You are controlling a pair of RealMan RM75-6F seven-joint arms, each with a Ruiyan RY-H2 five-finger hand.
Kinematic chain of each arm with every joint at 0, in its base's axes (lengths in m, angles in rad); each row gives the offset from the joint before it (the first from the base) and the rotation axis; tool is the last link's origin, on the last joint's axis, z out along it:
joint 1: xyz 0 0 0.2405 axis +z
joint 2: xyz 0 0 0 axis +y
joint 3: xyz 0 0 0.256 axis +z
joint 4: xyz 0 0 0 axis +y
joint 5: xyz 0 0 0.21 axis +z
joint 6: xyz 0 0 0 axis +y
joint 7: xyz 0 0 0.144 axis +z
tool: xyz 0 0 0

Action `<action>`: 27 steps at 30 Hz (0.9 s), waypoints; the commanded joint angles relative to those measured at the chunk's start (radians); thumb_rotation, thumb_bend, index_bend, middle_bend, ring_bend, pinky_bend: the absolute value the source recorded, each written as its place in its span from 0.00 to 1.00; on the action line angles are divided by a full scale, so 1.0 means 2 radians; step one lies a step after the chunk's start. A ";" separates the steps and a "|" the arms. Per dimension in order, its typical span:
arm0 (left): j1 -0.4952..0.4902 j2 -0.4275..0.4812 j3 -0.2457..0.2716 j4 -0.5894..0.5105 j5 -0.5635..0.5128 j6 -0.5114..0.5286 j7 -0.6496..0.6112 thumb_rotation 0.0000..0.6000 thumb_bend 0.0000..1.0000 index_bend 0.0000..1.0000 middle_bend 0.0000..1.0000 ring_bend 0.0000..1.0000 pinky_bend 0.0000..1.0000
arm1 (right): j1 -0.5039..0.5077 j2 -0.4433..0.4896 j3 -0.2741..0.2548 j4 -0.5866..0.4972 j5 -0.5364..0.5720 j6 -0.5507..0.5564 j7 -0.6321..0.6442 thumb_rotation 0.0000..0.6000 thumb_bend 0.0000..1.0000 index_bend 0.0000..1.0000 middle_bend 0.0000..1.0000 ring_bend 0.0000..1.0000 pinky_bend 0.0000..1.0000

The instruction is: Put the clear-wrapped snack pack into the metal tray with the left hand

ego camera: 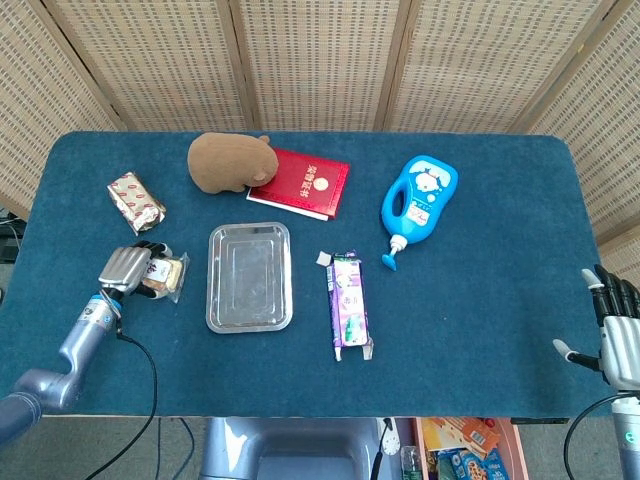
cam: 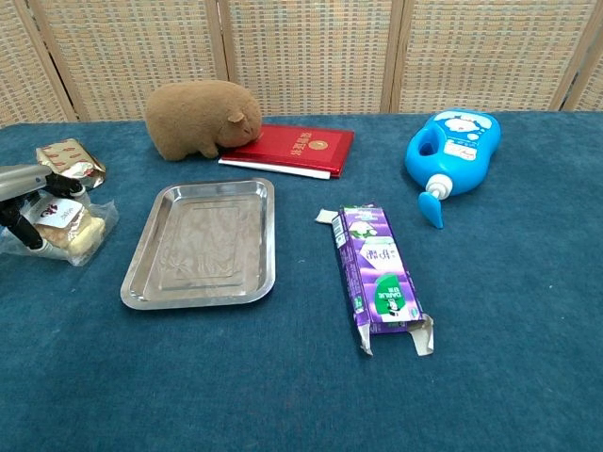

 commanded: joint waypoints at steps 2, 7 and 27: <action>0.007 0.006 -0.007 -0.007 0.000 0.038 -0.006 1.00 0.13 0.59 0.59 0.43 0.51 | -0.001 0.001 0.000 0.000 0.000 0.001 0.003 1.00 0.00 0.00 0.00 0.00 0.00; 0.020 0.046 -0.016 -0.051 0.011 0.096 -0.016 1.00 0.14 0.59 0.59 0.43 0.51 | -0.001 0.003 -0.001 -0.002 -0.002 0.001 0.007 1.00 0.00 0.00 0.00 0.00 0.00; -0.090 0.014 -0.050 -0.221 -0.031 0.039 0.192 1.00 0.14 0.57 0.52 0.43 0.50 | 0.002 0.004 -0.004 0.000 -0.003 -0.008 0.013 1.00 0.00 0.00 0.00 0.00 0.00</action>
